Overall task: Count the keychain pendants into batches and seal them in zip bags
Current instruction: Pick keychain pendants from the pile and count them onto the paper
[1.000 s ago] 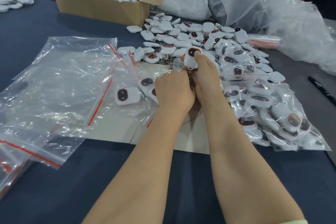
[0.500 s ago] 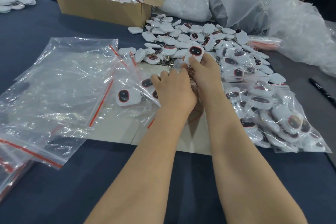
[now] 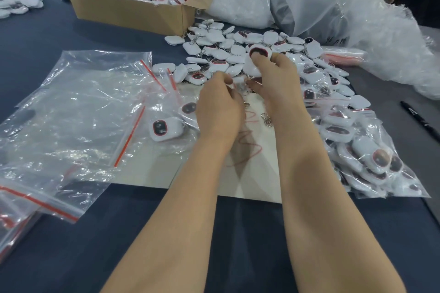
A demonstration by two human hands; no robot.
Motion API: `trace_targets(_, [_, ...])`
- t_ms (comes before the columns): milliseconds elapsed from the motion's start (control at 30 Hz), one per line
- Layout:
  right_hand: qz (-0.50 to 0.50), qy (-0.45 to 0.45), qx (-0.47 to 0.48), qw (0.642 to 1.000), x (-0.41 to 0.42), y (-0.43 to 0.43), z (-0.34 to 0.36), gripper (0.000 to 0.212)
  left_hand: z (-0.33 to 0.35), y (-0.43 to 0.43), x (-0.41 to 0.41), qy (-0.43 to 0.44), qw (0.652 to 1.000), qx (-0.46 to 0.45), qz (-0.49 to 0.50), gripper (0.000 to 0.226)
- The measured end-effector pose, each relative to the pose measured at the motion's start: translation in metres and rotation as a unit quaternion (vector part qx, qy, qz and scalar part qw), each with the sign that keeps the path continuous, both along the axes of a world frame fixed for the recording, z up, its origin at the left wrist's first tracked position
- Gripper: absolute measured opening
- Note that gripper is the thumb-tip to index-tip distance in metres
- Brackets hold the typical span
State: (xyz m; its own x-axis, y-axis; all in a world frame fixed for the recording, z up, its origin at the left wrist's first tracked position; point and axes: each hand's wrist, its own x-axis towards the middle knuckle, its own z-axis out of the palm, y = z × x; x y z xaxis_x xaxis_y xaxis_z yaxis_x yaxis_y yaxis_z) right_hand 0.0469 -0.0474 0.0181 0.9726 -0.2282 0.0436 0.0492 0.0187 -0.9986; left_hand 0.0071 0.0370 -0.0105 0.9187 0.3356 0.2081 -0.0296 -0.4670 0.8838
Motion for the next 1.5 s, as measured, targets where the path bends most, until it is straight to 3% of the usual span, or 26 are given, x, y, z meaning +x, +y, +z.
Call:
trace_targets(67, [0.017, -0.006, 0.037, 0.999, -0.001, 0.002, 0.007, 0.012, 0.001, 0.0, -0.001, -0.024, 0.999, -0.02, 0.009, 0.023])
trace_targets(133, [0.034, -0.002, 0.031, 0.999, -0.001, 0.005, 0.007, 0.018, 0.001, -0.001, 0.0, -0.049, 0.998, -0.04, 0.018, 0.023])
trace_targets(233, [0.043, 0.021, -0.118, 0.992, -0.002, 0.008, 0.003, 0.033, 0.0, 0.001, 0.002, -0.069, 0.993, -0.081, 0.045, 0.019])
trace_targets(367, [0.043, 0.015, -0.214, 0.976, -0.005, 0.002, 0.003, 0.037, 0.001, 0.005, 0.004, -0.067, 0.985, -0.14, 0.077, 0.019])
trace_targets(633, [0.175, -0.006, -0.25, 0.952, -0.014, 0.006, 0.008, 0.013, 0.009, 0.002, -0.002, -0.125, 0.977, -0.157, 0.071, 0.016])
trace_targets(833, [0.144, 0.005, -0.186, 0.972, -0.014, 0.009, -0.001, 0.007, 0.013, -0.004, -0.007, -0.183, 0.975, -0.118, 0.05, 0.016])
trace_targets(967, [0.275, 0.036, -0.072, 0.958, -0.014, 0.006, -0.006, 0.025, 0.013, -0.001, -0.007, -0.194, 0.972, -0.116, 0.061, 0.014])
trace_targets(1067, [0.357, 0.034, -0.156, 0.92, -0.014, -0.002, -0.003, 0.037, 0.012, 0.001, -0.006, -0.189, 0.971, -0.129, 0.072, 0.012])
trace_targets(1133, [0.354, 0.019, -0.26, 0.898, -0.015, -0.004, 0.004, 0.04, 0.012, 0.001, -0.006, -0.196, 0.969, -0.131, 0.074, 0.011])
trace_targets(1233, [0.324, 0.003, -0.452, 0.831, -0.011, -0.001, 0.003, 0.026, 0.013, -0.001, -0.007, -0.221, 0.966, -0.114, 0.066, 0.012])
trace_targets(1267, [0.317, -0.004, -0.46, 0.83, -0.01, 0.001, -0.001, 0.024, 0.013, -0.002, -0.007, -0.226, 0.966, -0.107, 0.063, 0.013])
trace_targets(1300, [0.313, -0.01, -0.422, 0.851, -0.011, 0.002, -0.004, 0.025, 0.012, -0.003, -0.008, -0.23, 0.966, -0.102, 0.059, 0.013])
trace_targets(1367, [0.32, -0.002, -0.243, 0.916, -0.016, 0.004, -0.005, 0.035, 0.013, -0.004, -0.008, -0.242, 0.963, -0.103, 0.053, 0.013])
trace_targets(1433, [0.368, 0.02, -0.061, 0.928, -0.019, 0.002, -0.007, 0.045, 0.014, -0.004, -0.008, -0.26, 0.958, -0.109, 0.054, 0.012])
trace_targets(1500, [0.387, 0.027, -0.035, 0.921, -0.02, 0.002, -0.011, 0.055, 0.014, -0.004, -0.007, -0.265, 0.956, -0.11, 0.055, 0.012])
